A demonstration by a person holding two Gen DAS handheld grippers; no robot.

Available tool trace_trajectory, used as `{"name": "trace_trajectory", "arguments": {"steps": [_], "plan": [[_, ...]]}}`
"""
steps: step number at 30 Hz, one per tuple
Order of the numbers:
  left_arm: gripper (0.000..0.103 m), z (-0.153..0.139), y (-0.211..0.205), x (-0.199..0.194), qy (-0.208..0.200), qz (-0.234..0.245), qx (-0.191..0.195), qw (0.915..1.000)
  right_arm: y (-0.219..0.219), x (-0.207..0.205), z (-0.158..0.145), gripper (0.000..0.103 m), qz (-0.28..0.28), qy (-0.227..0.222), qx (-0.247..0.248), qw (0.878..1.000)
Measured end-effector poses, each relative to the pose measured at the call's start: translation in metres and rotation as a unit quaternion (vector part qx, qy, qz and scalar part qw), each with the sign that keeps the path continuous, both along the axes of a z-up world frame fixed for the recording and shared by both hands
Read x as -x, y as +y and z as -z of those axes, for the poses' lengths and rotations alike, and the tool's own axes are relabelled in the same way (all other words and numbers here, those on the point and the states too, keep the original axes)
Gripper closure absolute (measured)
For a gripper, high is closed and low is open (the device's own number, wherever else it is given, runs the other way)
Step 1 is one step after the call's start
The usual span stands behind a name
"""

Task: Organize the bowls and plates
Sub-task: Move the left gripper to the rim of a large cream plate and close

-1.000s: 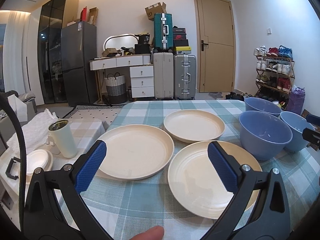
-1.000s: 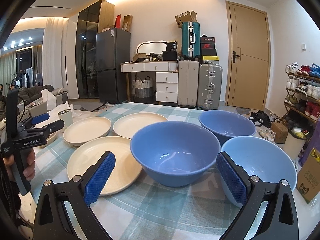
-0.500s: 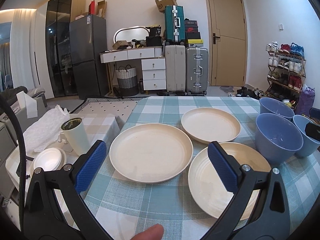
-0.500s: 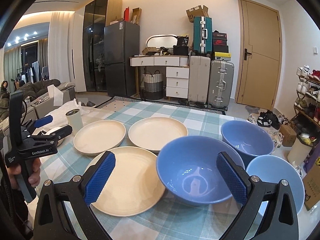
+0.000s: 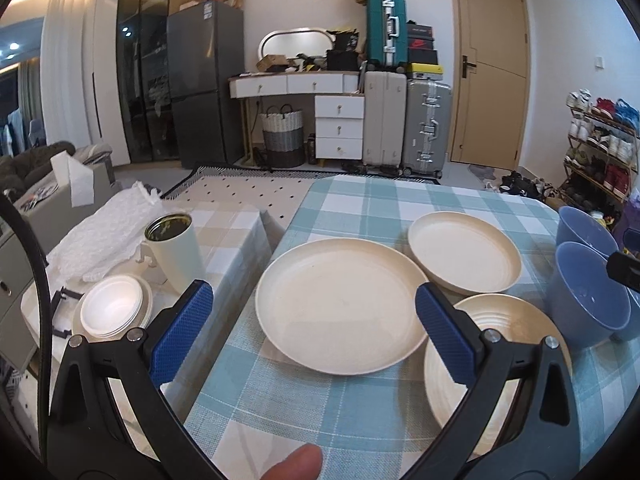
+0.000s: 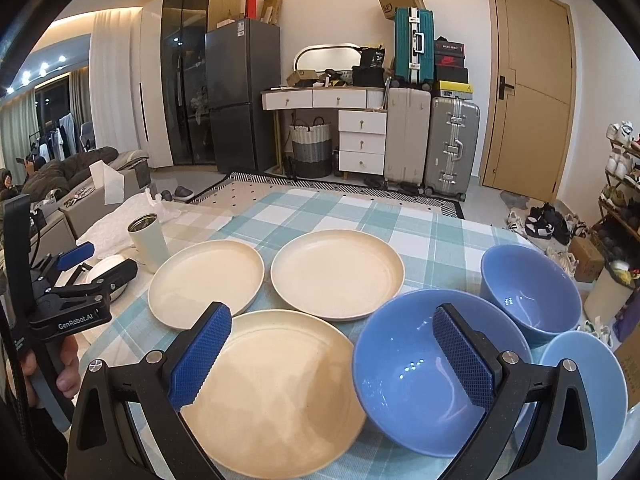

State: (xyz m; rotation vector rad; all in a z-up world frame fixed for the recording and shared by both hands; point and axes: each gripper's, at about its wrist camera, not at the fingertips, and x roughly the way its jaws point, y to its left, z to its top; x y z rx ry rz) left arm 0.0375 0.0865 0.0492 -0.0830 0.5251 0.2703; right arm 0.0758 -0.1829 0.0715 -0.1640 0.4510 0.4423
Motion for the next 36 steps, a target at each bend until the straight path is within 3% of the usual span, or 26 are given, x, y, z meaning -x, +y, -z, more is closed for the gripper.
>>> {"name": "trace_trajectory", "arguments": {"steps": [12, 25, 36], "plan": [[0.002, 0.011, 0.041, -0.028, 0.006, -0.021, 0.032, 0.9993, 0.035, -0.038, 0.004, 0.000, -0.030, 0.015, 0.012, 0.999], [0.002, 0.041, 0.052, -0.067, 0.067, -0.005, 0.035, 0.9971, 0.072, -0.074, 0.024, 0.001, -0.058, 0.053, 0.017, 0.997], [0.002, 0.060, 0.065, -0.084, 0.084, -0.022, 0.045, 0.9952, 0.108, -0.090, 0.038, 0.009, -0.097, 0.081, 0.030, 0.991]]}}
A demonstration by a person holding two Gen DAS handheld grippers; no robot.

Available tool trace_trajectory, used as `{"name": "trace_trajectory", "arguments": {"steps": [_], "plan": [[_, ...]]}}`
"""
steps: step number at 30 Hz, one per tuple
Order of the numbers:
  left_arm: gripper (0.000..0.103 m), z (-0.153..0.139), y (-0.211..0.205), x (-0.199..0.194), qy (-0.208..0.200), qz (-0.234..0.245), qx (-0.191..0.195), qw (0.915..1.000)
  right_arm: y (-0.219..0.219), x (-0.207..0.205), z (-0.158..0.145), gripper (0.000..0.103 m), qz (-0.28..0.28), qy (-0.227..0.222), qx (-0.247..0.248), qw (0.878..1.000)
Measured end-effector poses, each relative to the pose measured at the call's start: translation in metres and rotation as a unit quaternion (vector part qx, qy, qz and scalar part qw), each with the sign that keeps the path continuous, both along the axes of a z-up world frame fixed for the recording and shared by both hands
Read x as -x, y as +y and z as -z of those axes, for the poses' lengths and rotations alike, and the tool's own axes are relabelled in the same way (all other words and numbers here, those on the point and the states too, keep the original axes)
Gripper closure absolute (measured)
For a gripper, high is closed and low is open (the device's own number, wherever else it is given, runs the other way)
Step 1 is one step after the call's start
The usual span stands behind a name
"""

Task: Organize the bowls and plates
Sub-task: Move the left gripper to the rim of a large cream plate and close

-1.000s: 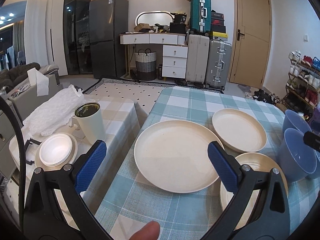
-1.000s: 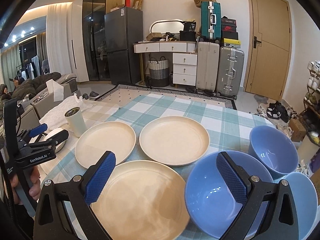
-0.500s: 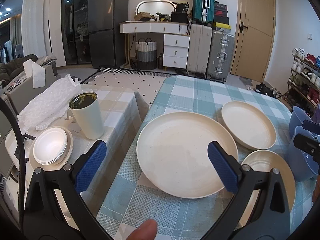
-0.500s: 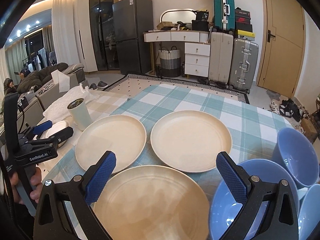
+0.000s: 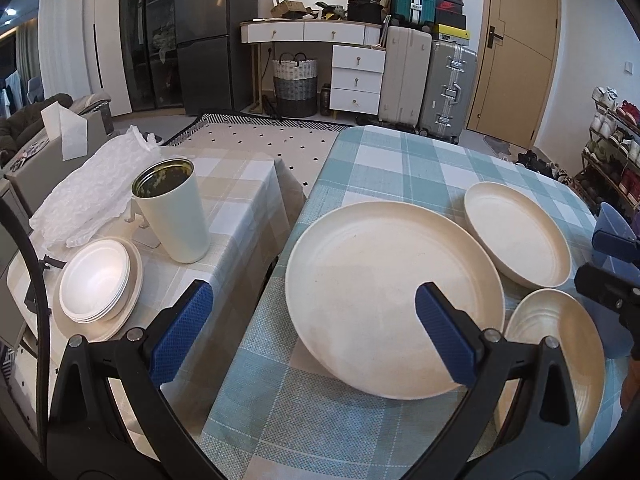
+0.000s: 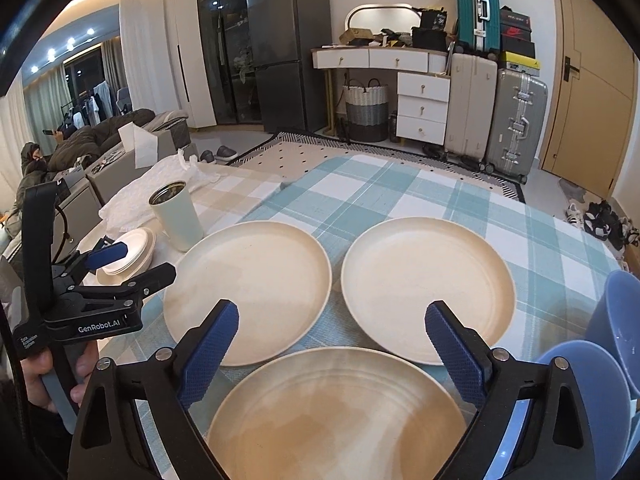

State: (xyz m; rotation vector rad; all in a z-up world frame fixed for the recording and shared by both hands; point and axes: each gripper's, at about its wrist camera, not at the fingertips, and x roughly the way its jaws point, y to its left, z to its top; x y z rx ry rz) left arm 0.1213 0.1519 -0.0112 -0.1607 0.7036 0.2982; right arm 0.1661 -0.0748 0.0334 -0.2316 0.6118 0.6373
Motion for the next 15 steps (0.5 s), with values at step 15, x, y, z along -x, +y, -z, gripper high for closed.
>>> {"name": "trace_trajectory", "arguments": {"steps": [15], "plan": [[0.008, 0.027, 0.017, -0.025, 0.035, 0.015, 0.006, 0.9993, 0.043, -0.033, 0.034, 0.021, -0.033, 0.062, 0.016, 0.997]]}}
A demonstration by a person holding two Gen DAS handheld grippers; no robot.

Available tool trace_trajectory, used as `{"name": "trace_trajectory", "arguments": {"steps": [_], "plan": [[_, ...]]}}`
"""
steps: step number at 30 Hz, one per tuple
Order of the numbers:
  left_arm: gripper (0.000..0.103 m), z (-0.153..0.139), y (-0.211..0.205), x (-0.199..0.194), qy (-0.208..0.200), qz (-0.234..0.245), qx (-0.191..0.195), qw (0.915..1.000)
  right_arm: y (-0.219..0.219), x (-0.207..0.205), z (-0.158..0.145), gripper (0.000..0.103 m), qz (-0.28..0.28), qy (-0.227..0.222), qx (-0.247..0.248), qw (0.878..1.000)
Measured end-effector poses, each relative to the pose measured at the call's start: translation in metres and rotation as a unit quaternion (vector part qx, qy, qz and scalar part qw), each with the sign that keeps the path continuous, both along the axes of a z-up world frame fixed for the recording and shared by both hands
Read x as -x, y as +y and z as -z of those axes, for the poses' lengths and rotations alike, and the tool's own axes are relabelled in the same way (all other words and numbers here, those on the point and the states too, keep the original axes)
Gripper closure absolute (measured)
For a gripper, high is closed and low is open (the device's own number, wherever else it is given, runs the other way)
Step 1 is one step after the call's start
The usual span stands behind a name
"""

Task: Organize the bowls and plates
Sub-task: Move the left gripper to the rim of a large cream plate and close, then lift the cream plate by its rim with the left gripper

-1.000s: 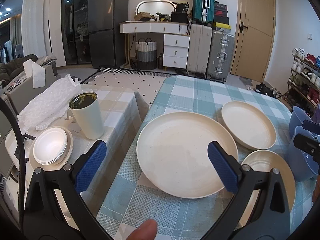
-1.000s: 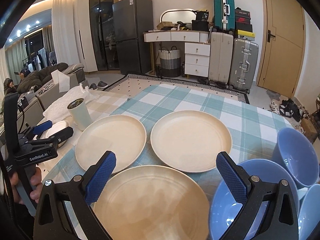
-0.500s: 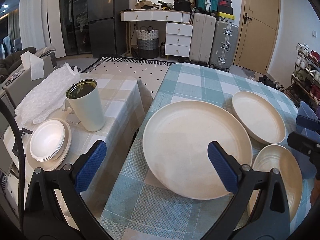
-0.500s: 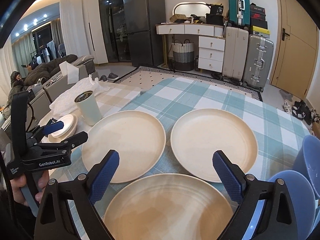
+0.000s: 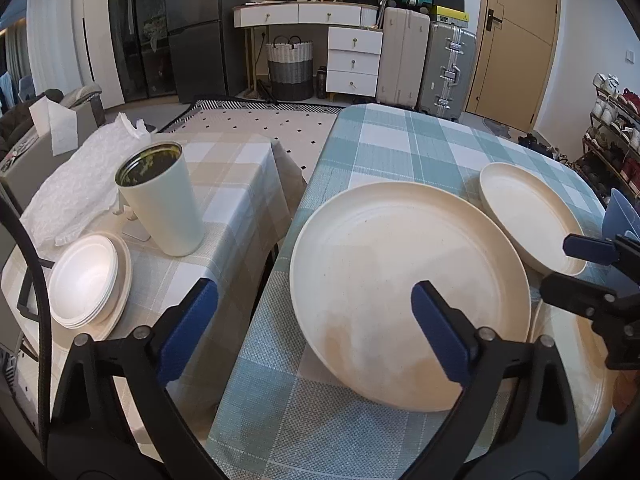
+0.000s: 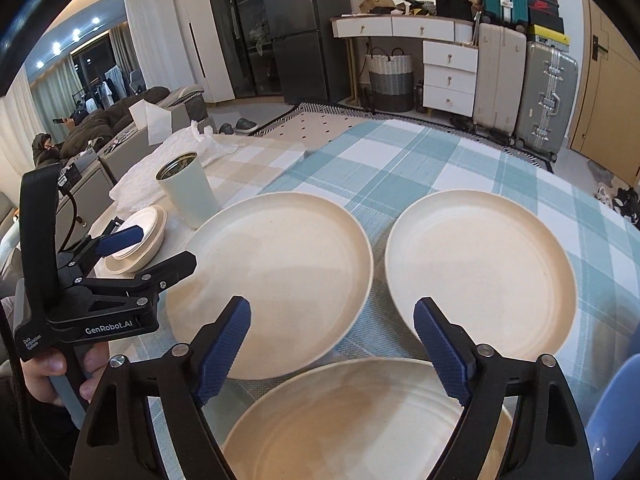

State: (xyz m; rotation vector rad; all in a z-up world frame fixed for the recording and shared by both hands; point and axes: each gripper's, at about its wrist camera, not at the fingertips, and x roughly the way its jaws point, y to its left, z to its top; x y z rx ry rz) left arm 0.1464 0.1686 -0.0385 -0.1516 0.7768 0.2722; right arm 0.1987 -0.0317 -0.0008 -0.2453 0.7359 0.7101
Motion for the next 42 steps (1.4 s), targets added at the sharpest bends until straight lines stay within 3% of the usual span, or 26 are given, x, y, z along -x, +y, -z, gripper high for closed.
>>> {"name": "trace_trajectory", "arguments": {"steps": [4, 7, 18, 23, 26, 42], "plan": [[0.015, 0.010, 0.007, -0.002, 0.013, -0.006, 0.011, 0.9998, 0.009, -0.008, 0.010, 0.027, -0.009, 0.026, 0.000, 1.000], [0.026, 0.018, 0.010, -0.007, 0.024, -0.007, 0.027, 0.9993, 0.013, -0.016, 0.019, 0.032, -0.011, 0.051, -0.002, 0.999], [0.054, 0.031, 0.011, -0.011, 0.047, -0.004, 0.029, 0.9984, 0.022, -0.032, 0.035, 0.046, 0.005, 0.064, 0.026, 0.998], [0.072, 0.032, 0.012, -0.011, 0.052, -0.001, 0.033, 0.9981, 0.021, -0.035, 0.037, 0.056, 0.017, 0.060, 0.032, 0.998], [0.082, 0.034, 0.011, -0.011, 0.056, 0.003, 0.034, 0.9979, 0.021, -0.033, 0.036, 0.068, 0.021, 0.052, 0.037, 0.998], [0.084, 0.028, 0.005, -0.008, 0.048, 0.002, 0.014, 0.9988, 0.021, -0.024, 0.032, 0.076, 0.026, 0.010, 0.053, 0.998]]}}
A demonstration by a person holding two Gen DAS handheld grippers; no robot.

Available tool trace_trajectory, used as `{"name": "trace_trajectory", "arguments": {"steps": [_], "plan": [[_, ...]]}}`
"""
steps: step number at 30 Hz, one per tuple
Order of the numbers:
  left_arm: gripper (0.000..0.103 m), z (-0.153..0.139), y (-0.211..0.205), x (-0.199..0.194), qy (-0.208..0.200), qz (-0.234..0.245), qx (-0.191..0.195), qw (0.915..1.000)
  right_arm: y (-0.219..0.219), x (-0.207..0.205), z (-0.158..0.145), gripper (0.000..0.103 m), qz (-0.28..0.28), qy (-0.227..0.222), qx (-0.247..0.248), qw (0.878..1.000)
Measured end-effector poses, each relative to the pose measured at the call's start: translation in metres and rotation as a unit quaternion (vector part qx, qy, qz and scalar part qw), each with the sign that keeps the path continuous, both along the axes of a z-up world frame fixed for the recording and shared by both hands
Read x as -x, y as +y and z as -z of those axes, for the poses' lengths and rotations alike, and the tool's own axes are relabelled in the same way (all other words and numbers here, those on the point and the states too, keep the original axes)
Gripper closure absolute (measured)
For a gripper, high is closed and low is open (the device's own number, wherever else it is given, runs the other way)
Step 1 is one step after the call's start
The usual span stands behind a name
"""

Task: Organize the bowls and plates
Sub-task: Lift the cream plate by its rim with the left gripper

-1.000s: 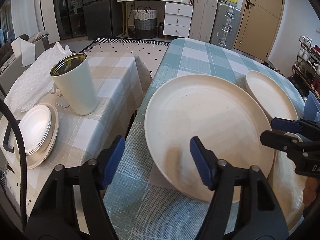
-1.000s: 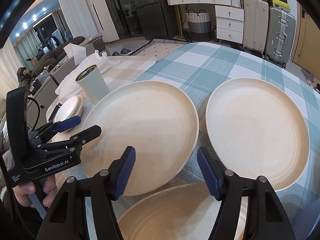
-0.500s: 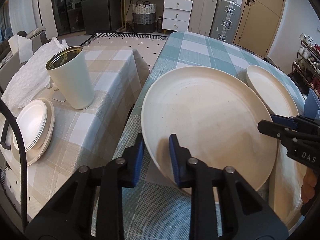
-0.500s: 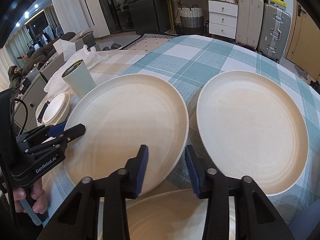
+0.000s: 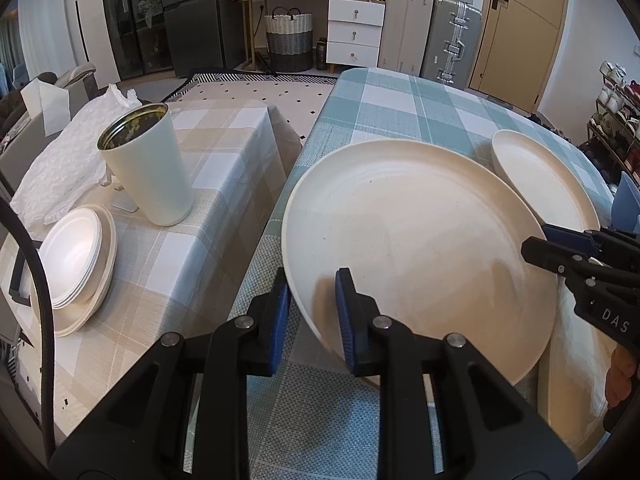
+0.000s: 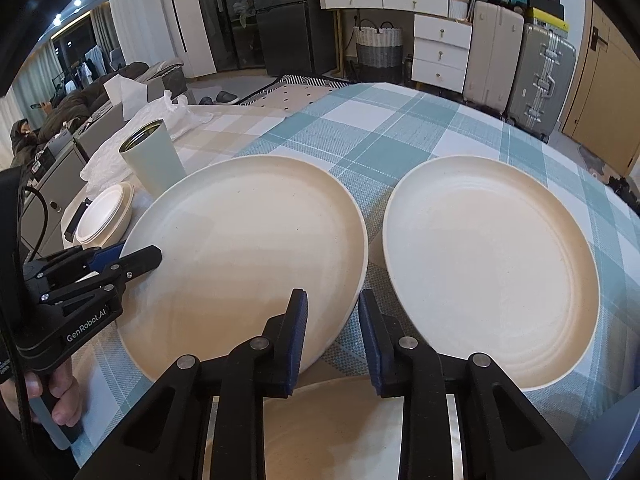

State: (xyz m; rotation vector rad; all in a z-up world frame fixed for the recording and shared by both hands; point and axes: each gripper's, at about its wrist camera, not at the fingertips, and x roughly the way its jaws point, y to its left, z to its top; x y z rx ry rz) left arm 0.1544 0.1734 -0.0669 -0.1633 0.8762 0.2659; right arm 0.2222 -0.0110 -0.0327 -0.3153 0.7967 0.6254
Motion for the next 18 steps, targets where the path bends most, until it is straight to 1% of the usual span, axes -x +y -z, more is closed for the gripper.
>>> {"name": "trace_trajectory", "arguments": {"steps": [4, 10, 18], "plan": [[0.084, -0.003, -0.002, 0.002, -0.005, 0.001, -0.006, 1.0000, -0.002, 0.003, -0.001, 0.077, -0.001, -0.010, -0.001, 1.000], [0.083, -0.008, -0.005, 0.006, -0.014, 0.002, -0.008, 0.9999, -0.003, 0.014, -0.005, 0.078, -0.001, -0.049, 0.006, 0.999], [0.083, -0.024, -0.013, 0.015, -0.036, 0.006, -0.018, 0.9991, -0.010, 0.025, -0.018, 0.078, -0.004, -0.076, -0.004, 0.997]]}}
